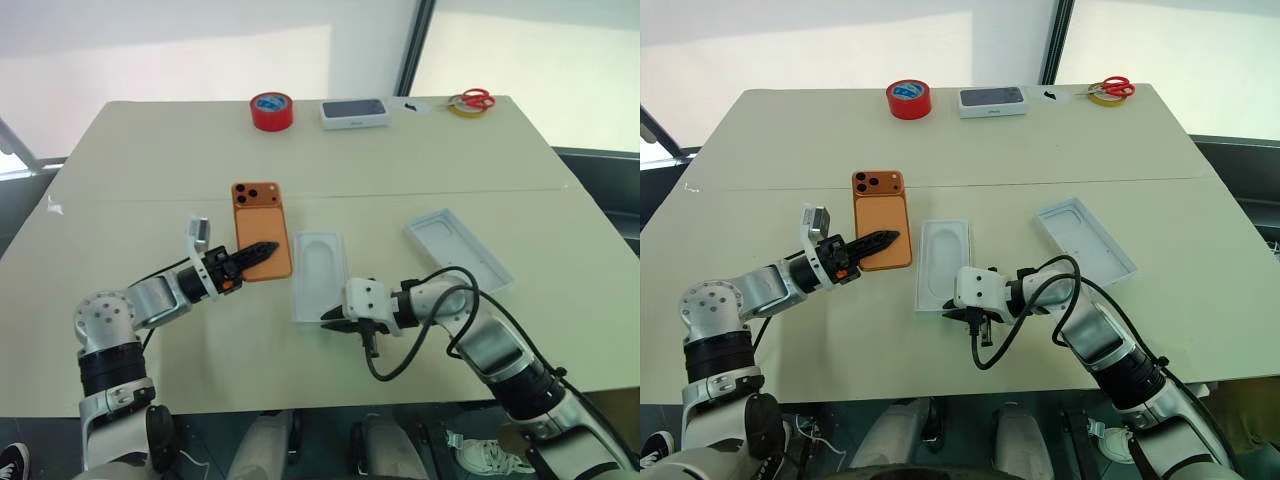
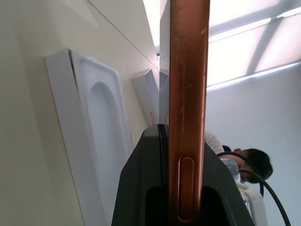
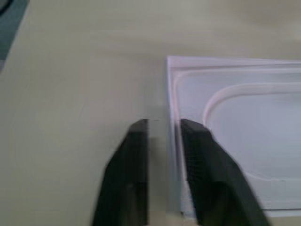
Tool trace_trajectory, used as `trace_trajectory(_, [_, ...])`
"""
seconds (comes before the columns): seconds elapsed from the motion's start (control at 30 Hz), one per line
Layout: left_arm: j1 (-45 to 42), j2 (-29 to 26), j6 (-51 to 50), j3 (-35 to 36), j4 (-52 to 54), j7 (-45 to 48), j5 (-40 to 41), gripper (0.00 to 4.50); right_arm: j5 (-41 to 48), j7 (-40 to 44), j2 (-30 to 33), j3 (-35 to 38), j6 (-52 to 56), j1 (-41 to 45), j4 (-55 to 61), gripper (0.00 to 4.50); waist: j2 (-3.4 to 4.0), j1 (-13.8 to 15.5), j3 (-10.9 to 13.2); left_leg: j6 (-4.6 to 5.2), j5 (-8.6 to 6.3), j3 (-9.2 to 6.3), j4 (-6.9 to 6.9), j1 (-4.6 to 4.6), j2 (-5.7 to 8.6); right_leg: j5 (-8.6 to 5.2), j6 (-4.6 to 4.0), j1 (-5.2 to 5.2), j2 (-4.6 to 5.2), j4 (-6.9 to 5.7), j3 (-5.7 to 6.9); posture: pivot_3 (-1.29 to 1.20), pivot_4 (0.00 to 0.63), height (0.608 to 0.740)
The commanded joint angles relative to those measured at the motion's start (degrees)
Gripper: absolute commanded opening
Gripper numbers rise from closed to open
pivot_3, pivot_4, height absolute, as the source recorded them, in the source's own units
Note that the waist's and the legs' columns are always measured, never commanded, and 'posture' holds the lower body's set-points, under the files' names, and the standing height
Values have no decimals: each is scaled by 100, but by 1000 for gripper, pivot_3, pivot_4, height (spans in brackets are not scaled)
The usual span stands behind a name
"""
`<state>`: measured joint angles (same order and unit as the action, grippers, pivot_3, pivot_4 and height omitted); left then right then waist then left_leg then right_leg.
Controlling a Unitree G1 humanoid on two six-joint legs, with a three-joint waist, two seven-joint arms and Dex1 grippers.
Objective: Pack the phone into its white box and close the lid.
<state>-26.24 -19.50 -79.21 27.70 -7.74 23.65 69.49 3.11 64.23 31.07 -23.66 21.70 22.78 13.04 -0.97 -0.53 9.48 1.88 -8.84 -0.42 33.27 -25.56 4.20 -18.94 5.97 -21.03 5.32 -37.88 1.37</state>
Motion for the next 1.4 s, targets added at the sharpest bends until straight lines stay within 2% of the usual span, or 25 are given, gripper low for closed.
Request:
trace_trajectory(0.03, [-27,88,-75,-26,118,67,324,0,319,11,105,397,-254,46,485,2889,0,8,0,0,0,0,0,0,0,0,0,0,0,0,0,0,150,738])
trace_trajectory(0.13, [29,199,-152,-131,156,45,338,0,680,42,274,830,-60,90,583,4383,-4,28,2,2,-1,0,2,0,1,0,0,3,1,1,0,0,150,738])
trace_trajectory(0.23, [52,339,-194,-273,131,-33,331,0,1024,40,506,1479,-74,142,236,4452,-7,82,4,4,-3,0,5,-1,1,0,0,5,2,2,0,0,150,738])
trace_trajectory(0.37, [41,403,-197,-487,22,-88,135,0,1084,42,807,2072,-680,49,-492,4452,-13,124,8,7,-4,0,9,0,1,0,0,9,3,4,0,0,150,738])
trace_trajectory(0.5, [33,419,-207,-608,-130,-47,32,0,1042,154,921,2249,-1493,-170,-936,4452,-13,125,8,10,-6,0,9,0,0,0,0,16,2,15,3,0,150,738])
trace_trajectory(0.73, [0,526,-236,-834,-286,9,-102,0,957,120,907,2175,-1920,-175,-1251,4452,-12,123,10,12,-7,-1,18,2,-1,0,0,29,2,15,6,0,150,738])
trace_trajectory(0.8, [-33,547,-283,-832,-373,-13,-87,990,926,91,891,2141,-1978,-155,-1302,4500,-12,125,10,17,-11,-1,26,1,-1,0,0,29,2,15,6,0,150,738])
trace_trajectory(0.87, [-17,503,-219,-967,-300,26,-234,1687,889,69,878,2096,-2034,-144,-1314,4500,-12,127,10,21,-14,-1,33,0,0,0,0,30,2,15,6,0,150,738])
trace_trajectory(0.9, [-5,480,-209,-1030,-258,55,-286,2269,895,61,865,2083,-2028,-140,-1304,4500,-11,127,10,23,-15,-1,36,0,0,0,0,31,2,15,6,0,150,738])
trace_trajectory(1.0, [-39,424,-285,-1078,-192,147,-301,3596,896,32,848,2058,-2021,-133,-1291,4500,-11,134,9,27,-18,-2,48,3,0,0,0,40,3,15,8,0,150,738])
trace_trajectory(1.2, [-176,196,-185,-1220,-73,328,-483,3596,843,-48,793,1976,-2060,-112,-1326,4500,-9,125,10,36,-24,-4,56,3,0,-1,-1,45,4,21,11,0,150,738])
trace_trajectory(1.4, [-136,329,63,-1513,154,470,-720,3596,780,-115,731,1908,-2110,-73,-1369,4500,-9,133,10,37,-26,-4,56,3,0,-1,-1,49,5,25,11,0,150,738])
